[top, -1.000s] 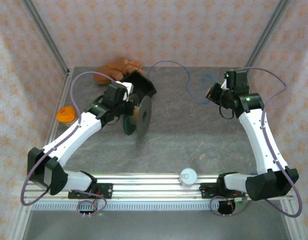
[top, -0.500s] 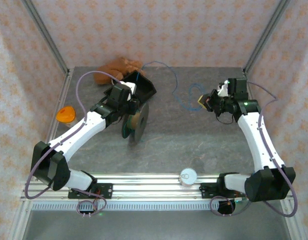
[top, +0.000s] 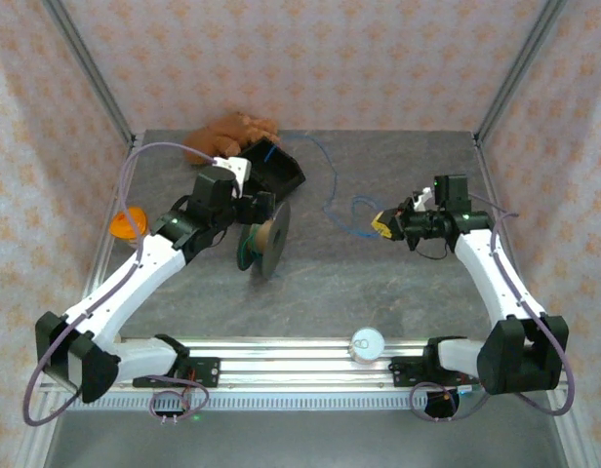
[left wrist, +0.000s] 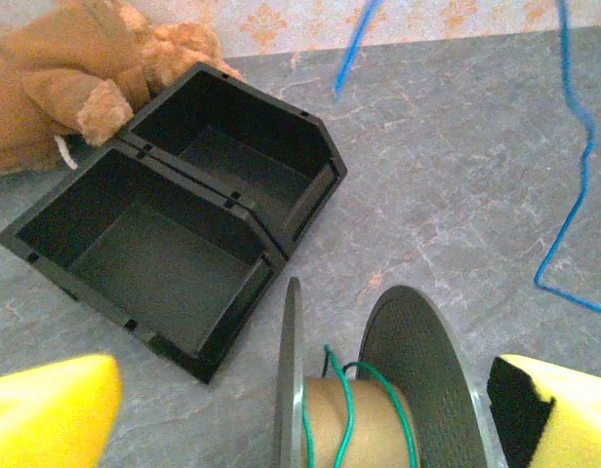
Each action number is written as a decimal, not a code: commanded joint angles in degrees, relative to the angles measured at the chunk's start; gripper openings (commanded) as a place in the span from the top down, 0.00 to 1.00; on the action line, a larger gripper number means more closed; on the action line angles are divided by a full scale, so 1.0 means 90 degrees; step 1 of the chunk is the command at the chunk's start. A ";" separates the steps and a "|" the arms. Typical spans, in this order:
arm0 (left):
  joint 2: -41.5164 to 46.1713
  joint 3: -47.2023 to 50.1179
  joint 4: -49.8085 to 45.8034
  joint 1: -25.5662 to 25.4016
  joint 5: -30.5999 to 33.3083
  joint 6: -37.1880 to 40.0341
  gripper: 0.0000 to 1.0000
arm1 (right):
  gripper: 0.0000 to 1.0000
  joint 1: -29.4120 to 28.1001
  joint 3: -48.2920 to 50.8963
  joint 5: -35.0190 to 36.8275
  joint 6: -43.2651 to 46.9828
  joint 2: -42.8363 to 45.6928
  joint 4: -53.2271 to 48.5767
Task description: Wrap the cables
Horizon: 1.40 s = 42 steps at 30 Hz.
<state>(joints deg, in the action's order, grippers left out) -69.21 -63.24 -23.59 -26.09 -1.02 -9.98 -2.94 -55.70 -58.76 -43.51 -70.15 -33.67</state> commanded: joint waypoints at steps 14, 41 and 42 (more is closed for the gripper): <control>0.1185 0.0179 -0.1059 0.0807 -0.1210 -0.0902 0.01 | 1.00 -0.0463 0.0705 -0.0496 -0.0453 0.1102 -0.0538; 0.1049 0.0416 -0.0928 0.1004 -0.1451 -0.0928 0.01 | 1.00 -0.0785 0.1030 -0.0444 -0.0008 0.1198 -0.0985; 0.1049 0.0402 -0.0932 0.1003 -0.1457 -0.0932 0.01 | 1.00 -0.0787 0.1032 -0.0417 0.0033 0.1193 -0.1032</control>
<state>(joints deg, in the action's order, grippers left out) -61.10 -60.20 -32.16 -17.34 -14.59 -18.00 -9.72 -47.29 -61.73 -45.32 -60.66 -40.69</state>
